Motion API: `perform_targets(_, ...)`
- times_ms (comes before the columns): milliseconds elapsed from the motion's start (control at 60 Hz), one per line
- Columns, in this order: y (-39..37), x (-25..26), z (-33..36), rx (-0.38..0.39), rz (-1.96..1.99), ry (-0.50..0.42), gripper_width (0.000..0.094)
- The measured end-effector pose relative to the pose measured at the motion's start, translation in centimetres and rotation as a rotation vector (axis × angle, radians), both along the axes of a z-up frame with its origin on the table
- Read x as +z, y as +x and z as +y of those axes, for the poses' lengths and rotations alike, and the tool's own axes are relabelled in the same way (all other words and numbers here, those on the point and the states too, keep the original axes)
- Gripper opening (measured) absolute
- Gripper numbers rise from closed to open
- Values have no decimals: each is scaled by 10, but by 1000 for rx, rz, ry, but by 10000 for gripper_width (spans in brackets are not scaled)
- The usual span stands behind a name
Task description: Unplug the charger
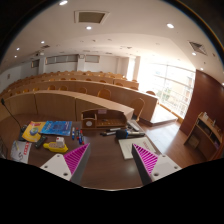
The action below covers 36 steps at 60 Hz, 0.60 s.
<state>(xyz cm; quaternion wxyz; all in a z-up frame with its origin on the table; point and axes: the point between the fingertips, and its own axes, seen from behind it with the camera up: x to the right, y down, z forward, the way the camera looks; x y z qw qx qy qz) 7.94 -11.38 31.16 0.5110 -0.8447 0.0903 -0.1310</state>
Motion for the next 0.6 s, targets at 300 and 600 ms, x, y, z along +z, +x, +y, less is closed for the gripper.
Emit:
perform_targets(300,-16,-141,6,0,38,-142,854)
perform_targets(600,-159,-257,77,194,168,-174,855)
